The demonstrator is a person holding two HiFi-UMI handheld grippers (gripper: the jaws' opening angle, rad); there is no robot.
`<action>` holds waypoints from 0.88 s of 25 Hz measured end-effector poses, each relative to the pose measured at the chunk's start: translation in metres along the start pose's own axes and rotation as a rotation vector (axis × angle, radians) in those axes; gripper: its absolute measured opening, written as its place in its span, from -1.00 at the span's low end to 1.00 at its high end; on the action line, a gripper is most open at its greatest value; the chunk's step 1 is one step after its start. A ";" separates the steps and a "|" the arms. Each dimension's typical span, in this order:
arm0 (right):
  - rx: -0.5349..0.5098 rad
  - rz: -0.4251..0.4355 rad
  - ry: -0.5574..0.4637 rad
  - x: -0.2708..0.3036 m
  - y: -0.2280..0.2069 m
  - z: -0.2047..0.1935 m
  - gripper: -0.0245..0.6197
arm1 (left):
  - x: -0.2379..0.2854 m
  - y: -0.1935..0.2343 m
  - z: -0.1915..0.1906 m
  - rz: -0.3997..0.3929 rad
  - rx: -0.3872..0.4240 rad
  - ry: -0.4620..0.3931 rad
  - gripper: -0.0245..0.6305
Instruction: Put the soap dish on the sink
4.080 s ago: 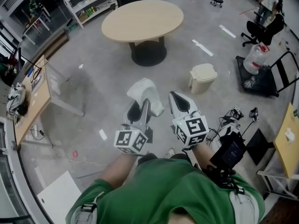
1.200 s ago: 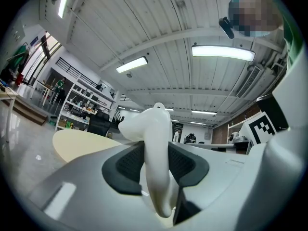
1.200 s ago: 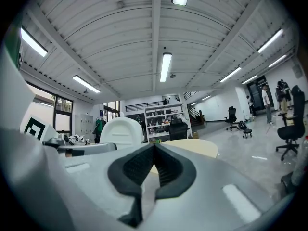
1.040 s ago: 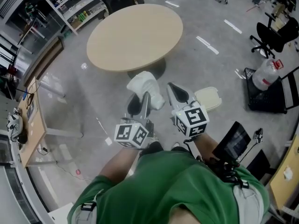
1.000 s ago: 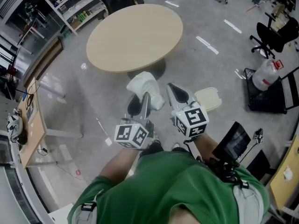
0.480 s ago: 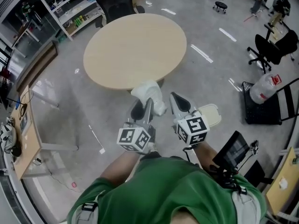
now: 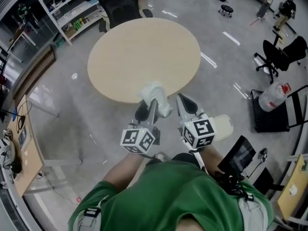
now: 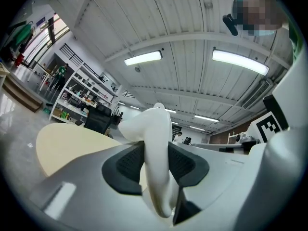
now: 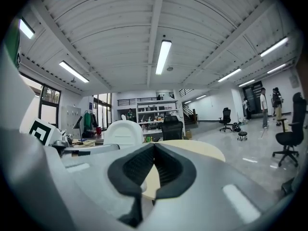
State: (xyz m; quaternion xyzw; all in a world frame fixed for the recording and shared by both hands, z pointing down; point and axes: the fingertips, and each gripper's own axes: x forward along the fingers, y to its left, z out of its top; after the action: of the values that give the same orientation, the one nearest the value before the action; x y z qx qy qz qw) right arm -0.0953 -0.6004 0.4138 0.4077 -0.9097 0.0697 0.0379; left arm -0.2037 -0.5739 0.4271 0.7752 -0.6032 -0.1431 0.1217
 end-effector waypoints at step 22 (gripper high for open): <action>-0.007 0.100 0.008 0.124 -0.031 0.018 -0.92 | 0.083 0.075 0.009 0.094 0.011 0.012 -0.48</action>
State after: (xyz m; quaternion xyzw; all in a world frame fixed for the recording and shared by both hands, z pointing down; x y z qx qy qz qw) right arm -0.1544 -0.7148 0.4147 0.3614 -0.9289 0.0701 0.0392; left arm -0.2552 -0.6723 0.4398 0.7476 -0.6388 -0.1293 0.1278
